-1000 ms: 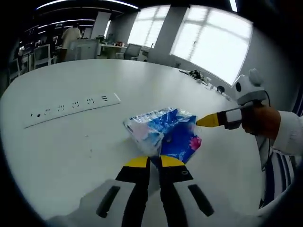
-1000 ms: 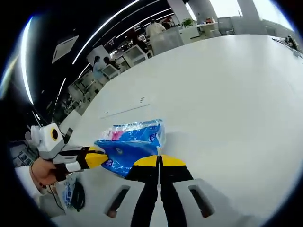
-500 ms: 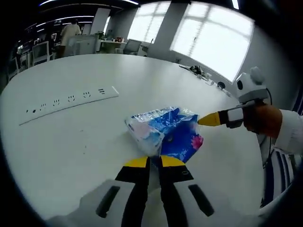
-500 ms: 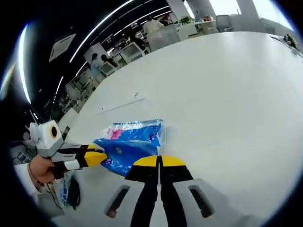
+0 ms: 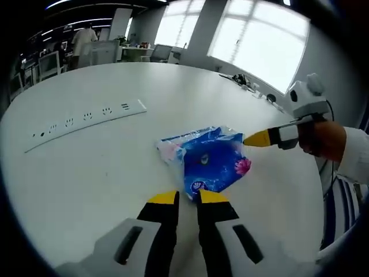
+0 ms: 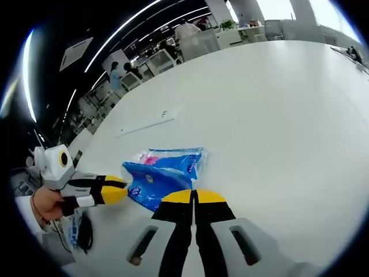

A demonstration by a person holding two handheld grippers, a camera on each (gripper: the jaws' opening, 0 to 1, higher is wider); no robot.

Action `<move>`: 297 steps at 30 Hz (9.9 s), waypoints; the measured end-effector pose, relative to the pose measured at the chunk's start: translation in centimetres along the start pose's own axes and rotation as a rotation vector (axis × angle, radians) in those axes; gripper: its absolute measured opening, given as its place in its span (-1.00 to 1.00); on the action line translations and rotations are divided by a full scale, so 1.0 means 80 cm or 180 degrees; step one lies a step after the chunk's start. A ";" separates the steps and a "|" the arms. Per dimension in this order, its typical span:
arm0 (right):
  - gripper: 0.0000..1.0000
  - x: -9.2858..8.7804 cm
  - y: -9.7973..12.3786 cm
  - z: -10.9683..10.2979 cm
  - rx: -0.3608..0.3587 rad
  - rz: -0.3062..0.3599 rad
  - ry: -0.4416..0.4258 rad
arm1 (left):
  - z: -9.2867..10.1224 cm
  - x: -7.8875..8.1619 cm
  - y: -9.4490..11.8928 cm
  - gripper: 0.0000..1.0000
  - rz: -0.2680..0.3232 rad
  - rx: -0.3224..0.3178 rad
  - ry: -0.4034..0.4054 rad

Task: Arrange the tabletop items into an orderly group along one side of the table until the central work area is clear of visible clutter.

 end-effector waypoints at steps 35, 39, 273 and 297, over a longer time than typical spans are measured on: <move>-0.58 0.015 0.015 -0.012 -0.0009 0.0175 0.0129 | 0.002 0.011 0.014 -0.57 0.0061 -0.0028 -0.0021; -0.54 0.020 0.018 -0.016 0.0018 0.0222 0.0137 | 0.006 0.016 0.021 -0.51 0.0114 -0.0041 -0.0044; -1.00 -0.130 0.014 -0.343 0.1999 -0.0749 0.0633 | 0.008 -0.263 0.402 -0.92 0.0832 0.1387 0.2030; -1.00 -0.067 0.066 -0.333 0.1906 -0.0023 0.0404 | -0.004 -0.160 0.412 -1.00 0.1044 0.1193 0.1455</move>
Point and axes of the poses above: the point that each gripper's makers call its tool centre point, and the gripper's own axes: y roughly backward along the fingers, z roughly to its right, x roughly out of its top, the point moved 5 cm from there along y, roughly backward along the fingers
